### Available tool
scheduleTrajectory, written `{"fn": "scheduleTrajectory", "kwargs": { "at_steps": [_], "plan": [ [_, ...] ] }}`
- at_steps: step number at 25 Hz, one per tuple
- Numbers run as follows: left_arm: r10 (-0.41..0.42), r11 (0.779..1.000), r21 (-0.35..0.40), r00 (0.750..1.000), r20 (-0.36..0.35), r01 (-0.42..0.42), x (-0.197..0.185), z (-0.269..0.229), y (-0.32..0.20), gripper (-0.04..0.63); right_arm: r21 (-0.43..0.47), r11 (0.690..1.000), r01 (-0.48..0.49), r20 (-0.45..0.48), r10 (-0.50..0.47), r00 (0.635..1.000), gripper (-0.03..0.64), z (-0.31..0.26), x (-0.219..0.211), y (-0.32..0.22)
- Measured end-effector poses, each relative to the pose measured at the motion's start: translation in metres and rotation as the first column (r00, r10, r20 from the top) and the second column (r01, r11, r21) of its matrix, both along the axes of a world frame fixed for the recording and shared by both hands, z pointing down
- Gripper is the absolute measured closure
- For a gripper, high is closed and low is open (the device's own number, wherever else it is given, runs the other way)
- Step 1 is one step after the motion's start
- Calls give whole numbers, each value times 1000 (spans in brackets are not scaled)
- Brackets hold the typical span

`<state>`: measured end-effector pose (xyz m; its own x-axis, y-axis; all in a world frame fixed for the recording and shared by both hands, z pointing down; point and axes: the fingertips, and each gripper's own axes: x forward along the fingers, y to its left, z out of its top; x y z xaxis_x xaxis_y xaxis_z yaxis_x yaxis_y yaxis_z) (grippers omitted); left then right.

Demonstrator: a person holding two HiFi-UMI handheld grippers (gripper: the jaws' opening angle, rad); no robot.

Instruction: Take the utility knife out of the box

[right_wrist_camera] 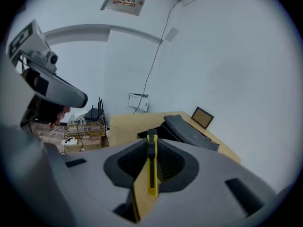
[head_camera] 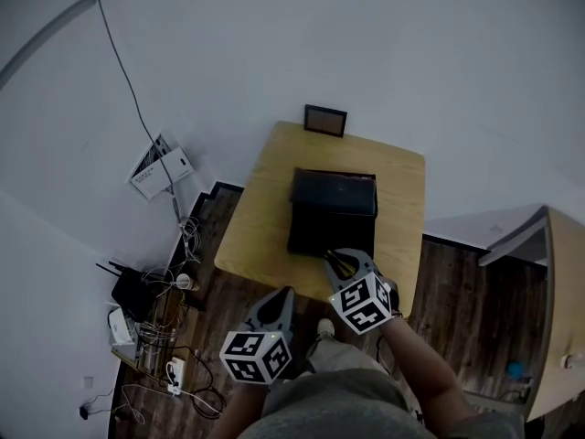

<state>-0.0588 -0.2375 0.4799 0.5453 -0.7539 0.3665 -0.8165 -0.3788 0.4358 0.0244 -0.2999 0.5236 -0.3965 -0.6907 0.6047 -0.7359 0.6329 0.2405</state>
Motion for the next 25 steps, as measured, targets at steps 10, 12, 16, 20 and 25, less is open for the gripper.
{"fn": "scheduleTrajectory", "kwargs": {
  "at_steps": [10, 12, 16, 20, 25],
  "plan": [
    [26, 999, 43, 1000, 1, -26, -16, -11, 47, 591, 120, 985, -123, 142, 105, 984, 561, -45, -5, 60],
    [27, 998, 51, 1000, 0, -27, -19, -13, 59, 591, 138, 981, -138, 176, 113, 978, 561, -52, -7, 74],
    [27, 997, 67, 1000, 1, -27, -25, -17, 81, 591, 153, 975, -162, 220, 126, 967, 561, -62, -9, 102],
    [23, 997, 78, 1000, 1, -23, -32, -20, 102, 592, 174, 969, -177, 247, 131, 960, 563, -73, -13, 129],
    [14, 996, 88, 1000, -4, -14, -38, -22, 126, 592, 195, 961, -196, 285, 135, 949, 561, -82, -17, 162]
  ]
}}
